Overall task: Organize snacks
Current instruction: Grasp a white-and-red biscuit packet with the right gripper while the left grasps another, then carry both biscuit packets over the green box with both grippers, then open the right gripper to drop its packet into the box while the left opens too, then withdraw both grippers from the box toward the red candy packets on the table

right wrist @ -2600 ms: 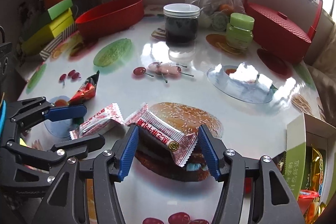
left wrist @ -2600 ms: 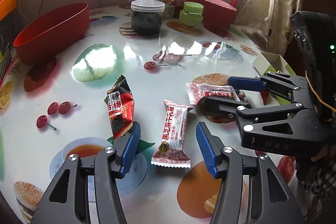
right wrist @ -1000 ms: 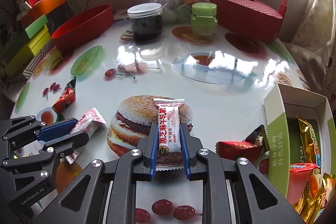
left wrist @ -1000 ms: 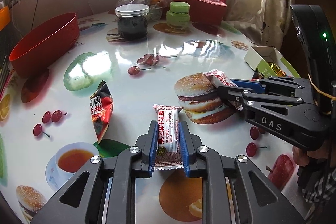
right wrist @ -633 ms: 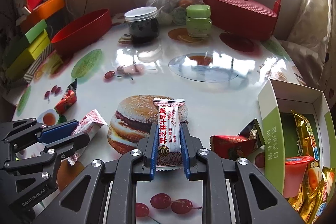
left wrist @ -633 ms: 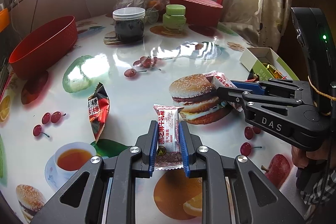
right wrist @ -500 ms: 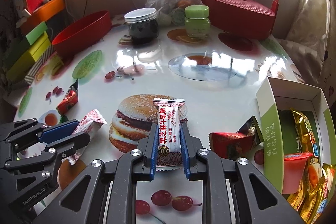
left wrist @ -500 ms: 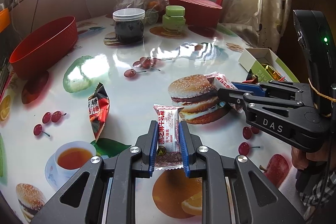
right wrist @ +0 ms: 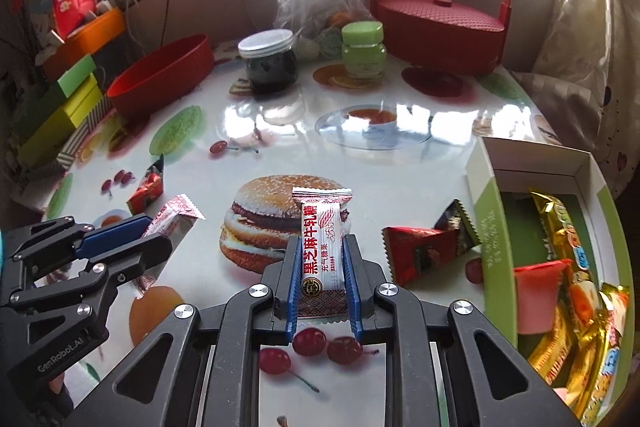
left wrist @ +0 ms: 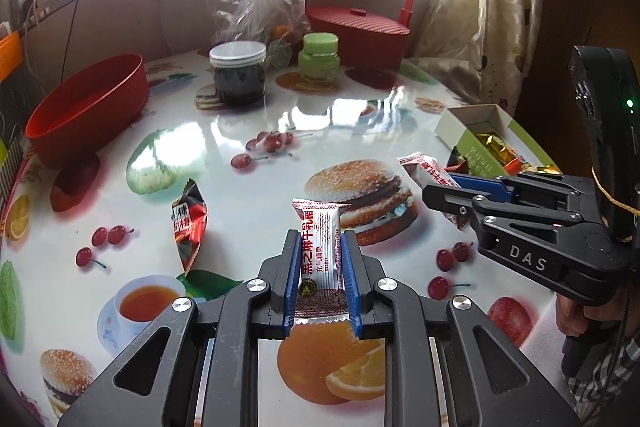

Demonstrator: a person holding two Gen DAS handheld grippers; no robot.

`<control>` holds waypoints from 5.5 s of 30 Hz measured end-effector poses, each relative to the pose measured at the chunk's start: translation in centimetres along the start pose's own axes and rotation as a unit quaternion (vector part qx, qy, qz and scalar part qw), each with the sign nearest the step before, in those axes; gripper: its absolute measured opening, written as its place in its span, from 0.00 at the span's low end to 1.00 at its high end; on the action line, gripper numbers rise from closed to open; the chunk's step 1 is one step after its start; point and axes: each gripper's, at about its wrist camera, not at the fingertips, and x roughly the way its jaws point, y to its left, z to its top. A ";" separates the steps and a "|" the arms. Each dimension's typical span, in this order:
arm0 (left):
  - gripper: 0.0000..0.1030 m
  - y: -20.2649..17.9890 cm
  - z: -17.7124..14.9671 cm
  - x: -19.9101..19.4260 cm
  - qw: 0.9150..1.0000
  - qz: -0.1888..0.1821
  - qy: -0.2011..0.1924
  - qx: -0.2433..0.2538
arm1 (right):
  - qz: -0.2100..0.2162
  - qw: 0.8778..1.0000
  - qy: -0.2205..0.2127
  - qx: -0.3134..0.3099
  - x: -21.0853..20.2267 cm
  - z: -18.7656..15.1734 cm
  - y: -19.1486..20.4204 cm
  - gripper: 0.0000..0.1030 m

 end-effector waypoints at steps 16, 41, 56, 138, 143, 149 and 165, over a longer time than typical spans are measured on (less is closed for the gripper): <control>0.20 -3.5 0.9 -1.4 0.999 -0.021 -0.019 0.027 | -0.020 0.999 -0.026 0.018 -4.2 -1.8 -1.7 0.18; 0.20 -11.4 2.8 -0.2 0.993 -0.092 -0.013 0.077 | -0.087 0.991 -0.051 0.084 -10.4 -5.4 -8.8 0.18; 0.20 -14.1 4.1 2.4 0.990 -0.118 0.005 0.077 | -0.115 0.985 -0.045 0.118 -11.5 -7.2 -12.2 0.18; 0.46 -18.9 3.4 3.6 0.985 -0.141 0.020 0.102 | -0.191 0.971 -0.041 0.139 -12.4 -9.2 -15.2 0.43; 0.46 -17.9 3.5 2.7 0.987 -0.125 0.010 0.102 | -0.190 0.972 -0.048 0.131 -12.6 -8.8 -14.2 0.44; 0.46 -16.6 3.5 2.1 0.989 -0.113 0.007 0.094 | -0.184 0.974 -0.053 0.122 -12.4 -8.2 -13.2 0.45; 0.46 -9.3 3.1 1.4 0.998 -0.038 -0.009 0.042 | -0.134 0.986 -0.066 0.075 -10.1 -5.5 -9.6 0.45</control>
